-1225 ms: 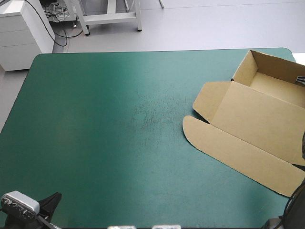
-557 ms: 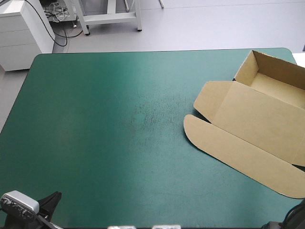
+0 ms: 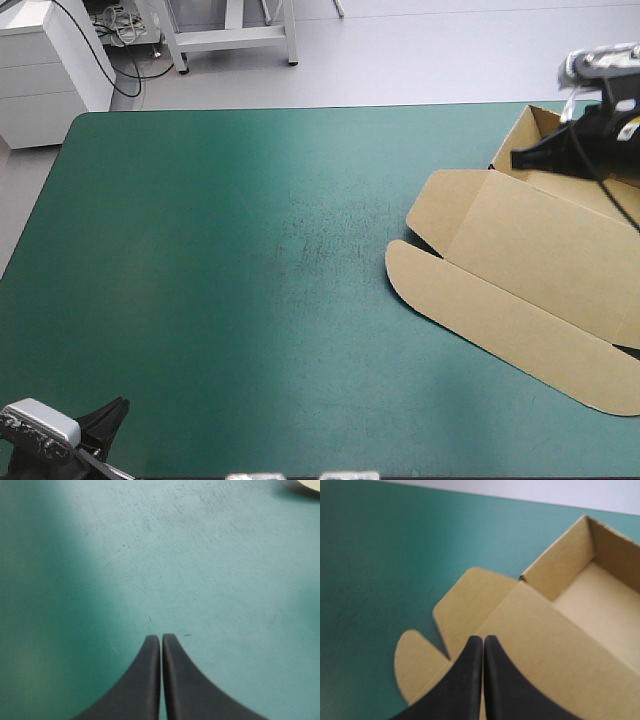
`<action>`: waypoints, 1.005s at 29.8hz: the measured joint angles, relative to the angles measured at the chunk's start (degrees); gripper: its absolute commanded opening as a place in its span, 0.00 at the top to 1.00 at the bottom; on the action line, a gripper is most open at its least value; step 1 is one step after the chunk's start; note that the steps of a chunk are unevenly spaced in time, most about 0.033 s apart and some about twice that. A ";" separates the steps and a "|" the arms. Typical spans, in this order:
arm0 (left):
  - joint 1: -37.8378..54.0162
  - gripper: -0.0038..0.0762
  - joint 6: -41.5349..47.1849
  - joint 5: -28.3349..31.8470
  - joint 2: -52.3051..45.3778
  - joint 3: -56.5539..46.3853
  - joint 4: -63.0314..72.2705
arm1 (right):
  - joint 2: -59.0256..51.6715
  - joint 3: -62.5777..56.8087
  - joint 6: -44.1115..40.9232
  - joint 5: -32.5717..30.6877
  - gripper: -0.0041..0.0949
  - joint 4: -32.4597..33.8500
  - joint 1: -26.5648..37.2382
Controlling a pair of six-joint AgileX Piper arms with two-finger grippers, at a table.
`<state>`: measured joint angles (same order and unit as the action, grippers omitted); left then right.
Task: Fold the box
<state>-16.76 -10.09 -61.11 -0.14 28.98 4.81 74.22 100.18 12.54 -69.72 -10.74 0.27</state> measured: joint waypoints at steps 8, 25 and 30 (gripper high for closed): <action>0.00 0.96 0.00 0.00 0.00 0.00 2.99 | -18.01 -26.50 -2.21 8.95 0.97 0.18 -8.37; 0.00 0.96 0.00 0.05 0.00 0.00 4.57 | -57.69 -69.14 -7.18 20.08 0.97 3.24 -8.61; 0.00 0.96 0.00 0.05 0.00 0.00 4.57 | -63.62 -72.91 -7.37 20.89 0.97 3.23 -8.61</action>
<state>-16.76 -10.09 -61.06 -0.14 28.98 9.38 10.60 27.26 5.16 -48.83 -7.52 -8.34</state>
